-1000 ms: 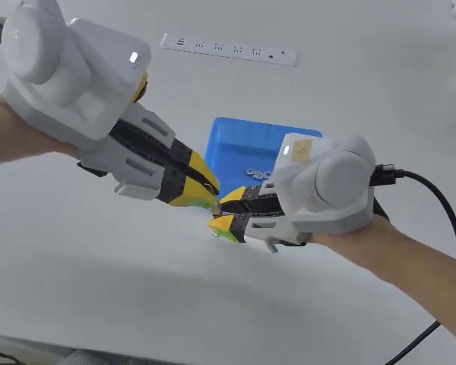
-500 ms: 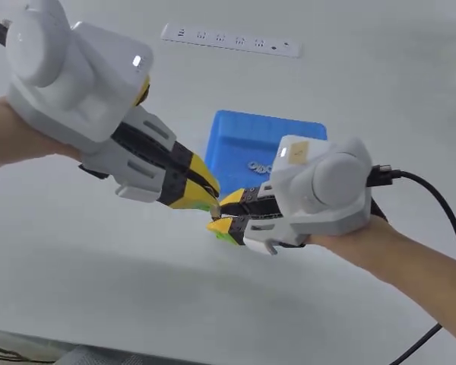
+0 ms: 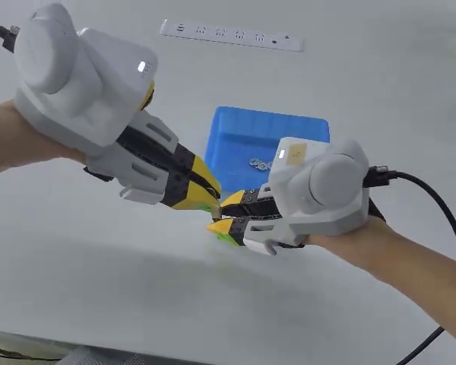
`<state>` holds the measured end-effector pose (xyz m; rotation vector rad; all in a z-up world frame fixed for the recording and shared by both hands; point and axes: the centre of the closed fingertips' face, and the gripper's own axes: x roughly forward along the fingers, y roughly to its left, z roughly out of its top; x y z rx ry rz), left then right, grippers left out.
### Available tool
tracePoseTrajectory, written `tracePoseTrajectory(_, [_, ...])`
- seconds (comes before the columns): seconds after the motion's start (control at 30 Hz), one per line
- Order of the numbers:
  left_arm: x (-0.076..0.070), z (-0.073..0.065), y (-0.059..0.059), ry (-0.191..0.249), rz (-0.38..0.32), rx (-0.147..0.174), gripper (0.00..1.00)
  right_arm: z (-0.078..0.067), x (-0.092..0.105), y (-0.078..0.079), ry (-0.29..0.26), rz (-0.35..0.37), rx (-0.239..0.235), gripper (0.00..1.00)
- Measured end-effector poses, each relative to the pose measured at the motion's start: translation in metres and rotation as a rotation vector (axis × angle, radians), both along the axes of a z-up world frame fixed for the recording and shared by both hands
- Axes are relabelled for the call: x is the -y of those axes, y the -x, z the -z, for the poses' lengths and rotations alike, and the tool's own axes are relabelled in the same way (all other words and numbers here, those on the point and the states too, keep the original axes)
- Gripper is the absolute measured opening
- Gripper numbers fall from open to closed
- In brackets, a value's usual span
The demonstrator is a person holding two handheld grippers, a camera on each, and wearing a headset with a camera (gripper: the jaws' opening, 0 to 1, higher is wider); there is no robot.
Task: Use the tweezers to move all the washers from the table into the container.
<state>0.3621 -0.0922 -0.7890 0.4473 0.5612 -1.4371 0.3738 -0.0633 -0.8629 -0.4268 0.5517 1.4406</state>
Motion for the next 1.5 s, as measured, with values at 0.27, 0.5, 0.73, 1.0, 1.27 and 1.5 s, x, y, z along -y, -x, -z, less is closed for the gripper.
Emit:
tracePoseTrajectory(0.27, [0.0013, 0.0013, 0.0001, 0.005, -0.001, -0.016, 0.08, 0.0020, -0.0011, 0.0002, -0.004, 0.001, -0.014, 0.14])
tracePoseTrajectory(0.5, [0.0018, 0.0009, 0.0011, 0.005, 0.000, -0.024, 0.08, 0.0017, -0.0013, 0.0007, -0.005, 0.001, -0.016, 0.14])
tracePoseTrajectory(0.73, [0.0024, 0.0002, 0.0010, 0.005, -0.001, -0.022, 0.07, 0.0012, -0.0016, 0.0013, -0.006, 0.000, -0.016, 0.14])
tracePoseTrajectory(1.0, [0.0039, -0.0026, 0.0011, 0.004, 0.000, -0.009, 0.07, -0.0012, -0.0015, 0.0030, -0.008, -0.006, -0.013, 0.14])
tracePoseTrajectory(1.27, [0.0058, -0.0022, 0.0037, 0.000, 0.003, -0.017, 0.07, -0.0001, -0.0026, 0.0070, -0.008, -0.009, -0.016, 0.14])
tracePoseTrajectory(1.5, [0.0089, -0.0036, 0.0026, -0.002, 0.003, 0.007, 0.06, 0.0004, -0.0023, 0.0050, -0.011, 0.000, -0.018, 0.14])
